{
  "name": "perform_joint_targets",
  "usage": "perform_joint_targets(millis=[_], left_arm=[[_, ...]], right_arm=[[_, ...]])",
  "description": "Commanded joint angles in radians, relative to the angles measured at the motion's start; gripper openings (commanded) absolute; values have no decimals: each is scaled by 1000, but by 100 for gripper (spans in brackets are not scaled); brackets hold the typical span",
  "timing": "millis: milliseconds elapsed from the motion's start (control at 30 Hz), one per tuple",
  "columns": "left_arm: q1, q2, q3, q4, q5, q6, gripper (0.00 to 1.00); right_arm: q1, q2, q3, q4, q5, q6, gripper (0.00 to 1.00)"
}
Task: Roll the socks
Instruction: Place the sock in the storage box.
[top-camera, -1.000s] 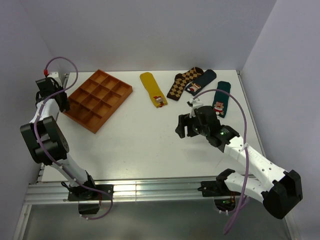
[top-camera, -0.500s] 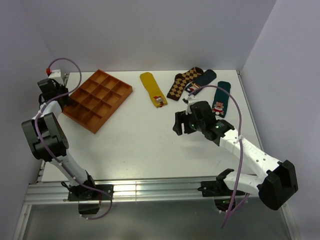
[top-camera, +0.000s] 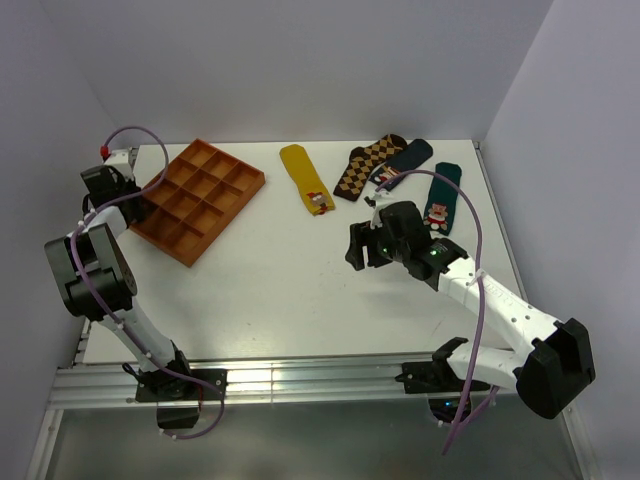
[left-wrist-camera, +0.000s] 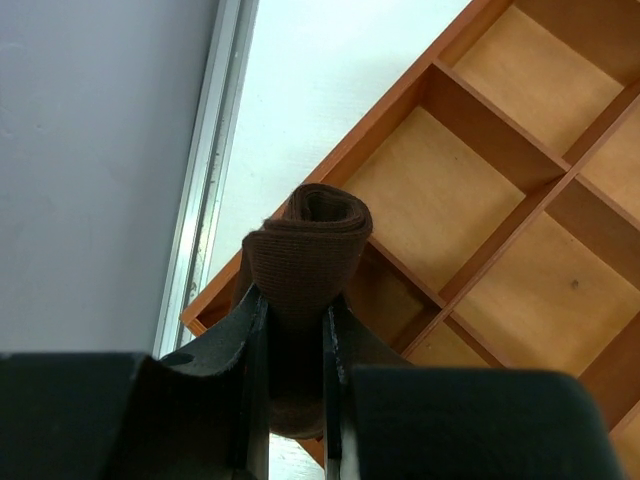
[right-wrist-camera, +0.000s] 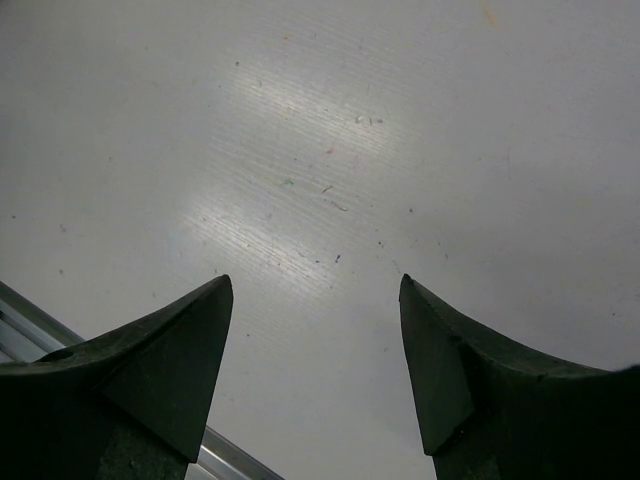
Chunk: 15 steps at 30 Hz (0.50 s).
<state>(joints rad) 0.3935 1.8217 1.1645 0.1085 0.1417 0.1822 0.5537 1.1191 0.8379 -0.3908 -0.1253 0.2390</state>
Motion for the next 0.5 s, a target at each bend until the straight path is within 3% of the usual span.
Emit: perform_joint_targets(millis=[0,467], left_arm=[[4,10,-3,16,2,17,0],[5,109,105,-165,-57,10,0]], right_arm=[[0,-1,35,7,0,-24,74],[-3,-12,17,17,21,-33,74]])
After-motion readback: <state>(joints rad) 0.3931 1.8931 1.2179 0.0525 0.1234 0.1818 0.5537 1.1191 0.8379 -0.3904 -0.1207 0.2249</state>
